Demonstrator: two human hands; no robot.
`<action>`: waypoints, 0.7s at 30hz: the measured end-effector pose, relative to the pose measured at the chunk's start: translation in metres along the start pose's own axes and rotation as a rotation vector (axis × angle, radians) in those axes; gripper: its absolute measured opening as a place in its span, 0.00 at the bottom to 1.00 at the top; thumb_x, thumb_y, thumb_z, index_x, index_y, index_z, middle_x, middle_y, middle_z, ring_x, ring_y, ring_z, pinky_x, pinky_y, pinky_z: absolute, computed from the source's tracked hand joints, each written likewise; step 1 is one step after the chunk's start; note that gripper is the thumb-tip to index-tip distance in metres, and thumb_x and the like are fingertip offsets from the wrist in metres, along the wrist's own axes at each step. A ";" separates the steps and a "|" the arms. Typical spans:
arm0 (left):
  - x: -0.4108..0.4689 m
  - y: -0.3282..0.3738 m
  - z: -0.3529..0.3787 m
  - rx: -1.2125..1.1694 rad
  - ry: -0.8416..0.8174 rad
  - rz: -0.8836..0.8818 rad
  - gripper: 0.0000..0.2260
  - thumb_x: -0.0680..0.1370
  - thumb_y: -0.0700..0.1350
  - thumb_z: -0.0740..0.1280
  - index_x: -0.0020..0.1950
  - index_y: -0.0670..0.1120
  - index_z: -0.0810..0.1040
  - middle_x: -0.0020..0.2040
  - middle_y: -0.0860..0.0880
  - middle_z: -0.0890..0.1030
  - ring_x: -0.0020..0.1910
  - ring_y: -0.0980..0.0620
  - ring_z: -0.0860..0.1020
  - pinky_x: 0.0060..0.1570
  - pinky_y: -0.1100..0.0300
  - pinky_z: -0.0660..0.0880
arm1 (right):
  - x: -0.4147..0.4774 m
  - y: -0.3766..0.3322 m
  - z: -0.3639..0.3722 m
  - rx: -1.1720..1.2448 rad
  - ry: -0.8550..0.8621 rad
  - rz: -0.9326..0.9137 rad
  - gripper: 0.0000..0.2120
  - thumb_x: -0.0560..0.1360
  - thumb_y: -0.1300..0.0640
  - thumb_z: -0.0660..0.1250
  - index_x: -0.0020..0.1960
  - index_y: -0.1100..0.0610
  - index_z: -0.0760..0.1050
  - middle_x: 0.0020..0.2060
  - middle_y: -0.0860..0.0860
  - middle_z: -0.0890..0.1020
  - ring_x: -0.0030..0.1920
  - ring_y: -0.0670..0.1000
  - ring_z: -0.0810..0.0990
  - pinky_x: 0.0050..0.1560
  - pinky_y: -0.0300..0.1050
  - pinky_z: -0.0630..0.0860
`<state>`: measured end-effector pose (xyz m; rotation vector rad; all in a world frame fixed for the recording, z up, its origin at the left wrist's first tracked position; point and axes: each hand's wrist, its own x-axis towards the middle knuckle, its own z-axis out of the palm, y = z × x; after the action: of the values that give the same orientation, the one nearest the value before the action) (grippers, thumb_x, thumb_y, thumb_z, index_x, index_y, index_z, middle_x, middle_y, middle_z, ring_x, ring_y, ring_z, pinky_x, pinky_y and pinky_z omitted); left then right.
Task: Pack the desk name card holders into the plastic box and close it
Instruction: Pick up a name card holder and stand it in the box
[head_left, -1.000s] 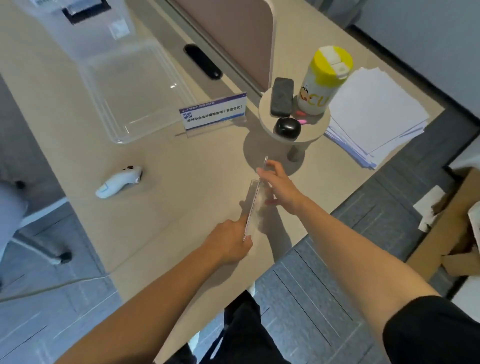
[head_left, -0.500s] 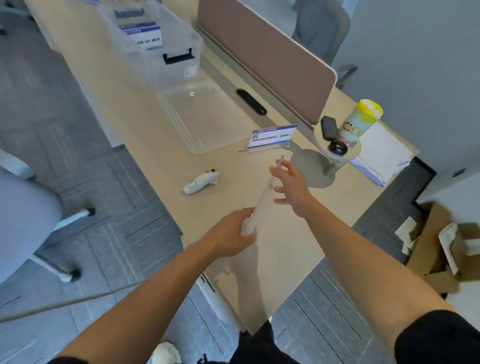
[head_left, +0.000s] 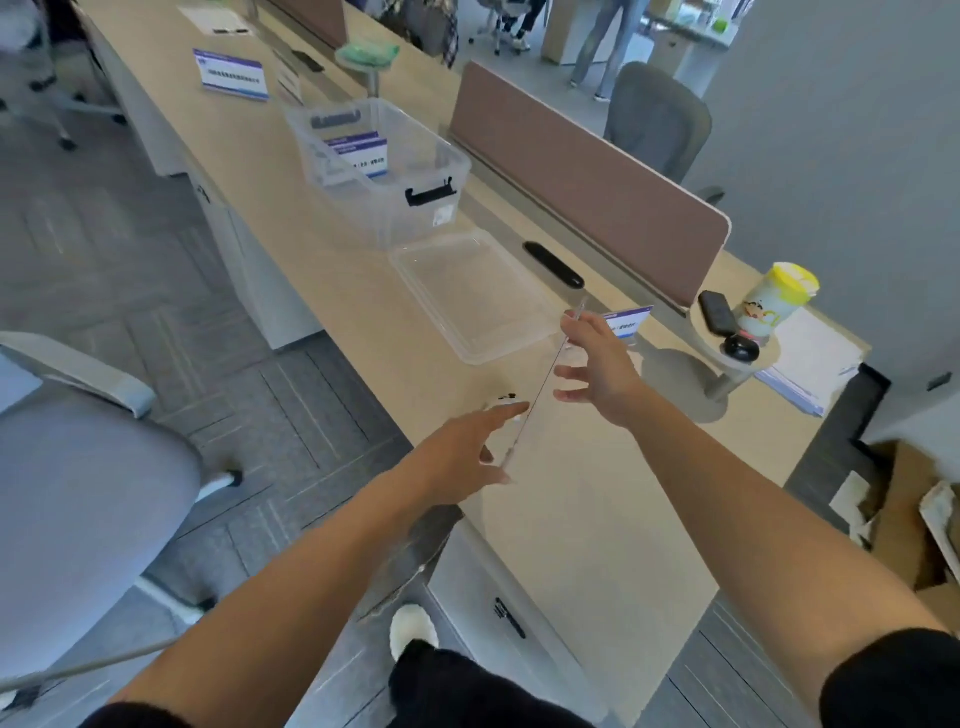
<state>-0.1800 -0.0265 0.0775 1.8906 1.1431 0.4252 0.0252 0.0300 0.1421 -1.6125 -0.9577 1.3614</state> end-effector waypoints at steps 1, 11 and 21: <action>0.004 -0.007 -0.012 0.007 0.009 -0.001 0.38 0.72 0.49 0.75 0.74 0.68 0.58 0.66 0.57 0.74 0.46 0.56 0.78 0.42 0.63 0.76 | 0.011 -0.002 0.010 0.014 -0.012 -0.004 0.23 0.67 0.38 0.69 0.60 0.42 0.72 0.57 0.45 0.75 0.51 0.57 0.77 0.50 0.58 0.80; 0.092 -0.067 -0.160 0.163 -0.005 -0.098 0.43 0.72 0.49 0.76 0.76 0.65 0.53 0.69 0.53 0.71 0.44 0.56 0.79 0.47 0.59 0.79 | 0.155 -0.072 0.117 0.056 -0.144 -0.080 0.21 0.74 0.40 0.68 0.66 0.42 0.71 0.58 0.40 0.75 0.51 0.56 0.78 0.54 0.60 0.79; 0.187 -0.123 -0.285 0.164 -0.048 -0.025 0.44 0.69 0.49 0.79 0.76 0.65 0.57 0.61 0.54 0.72 0.43 0.55 0.75 0.49 0.59 0.79 | 0.274 -0.130 0.180 0.153 -0.134 -0.064 0.29 0.68 0.34 0.67 0.66 0.44 0.72 0.64 0.51 0.76 0.52 0.60 0.80 0.46 0.55 0.83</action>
<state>-0.3360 0.2984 0.1140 2.0144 1.1998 0.2777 -0.1234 0.3495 0.1383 -1.3801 -0.9500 1.4762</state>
